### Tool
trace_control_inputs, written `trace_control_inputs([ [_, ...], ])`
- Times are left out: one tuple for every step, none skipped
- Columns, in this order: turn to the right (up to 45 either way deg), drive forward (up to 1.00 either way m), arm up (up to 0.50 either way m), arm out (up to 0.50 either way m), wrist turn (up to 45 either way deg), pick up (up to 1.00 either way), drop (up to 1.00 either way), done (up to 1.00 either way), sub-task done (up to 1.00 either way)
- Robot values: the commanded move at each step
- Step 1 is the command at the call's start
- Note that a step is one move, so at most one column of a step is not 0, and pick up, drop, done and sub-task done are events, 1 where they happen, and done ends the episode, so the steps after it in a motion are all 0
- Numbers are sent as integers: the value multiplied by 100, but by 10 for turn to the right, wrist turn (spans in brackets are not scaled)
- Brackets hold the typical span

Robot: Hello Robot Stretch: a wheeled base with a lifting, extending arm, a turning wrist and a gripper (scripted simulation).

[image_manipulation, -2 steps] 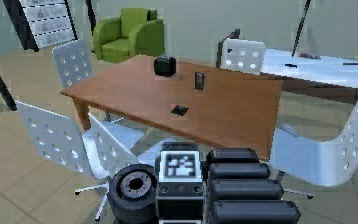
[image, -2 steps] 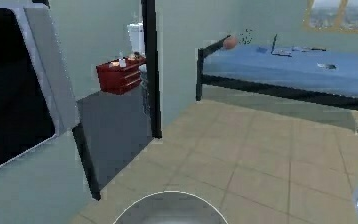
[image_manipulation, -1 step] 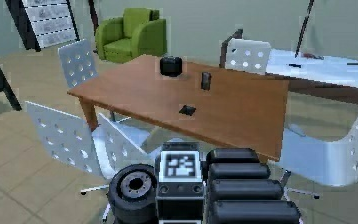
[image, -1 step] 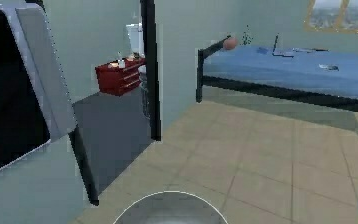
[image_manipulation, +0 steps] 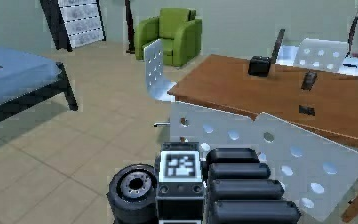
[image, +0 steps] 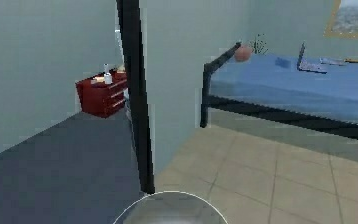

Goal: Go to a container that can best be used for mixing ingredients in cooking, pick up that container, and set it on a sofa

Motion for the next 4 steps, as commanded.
trace_control_inputs([
  [-240,0,0,0,0,0,0,0,0],
  [-30,0,0,0,0,0,0,0,0],
  [240,0,0,0,0,0,0,0,0],
  [0,30,0,0,0,0,0,0,0],
])
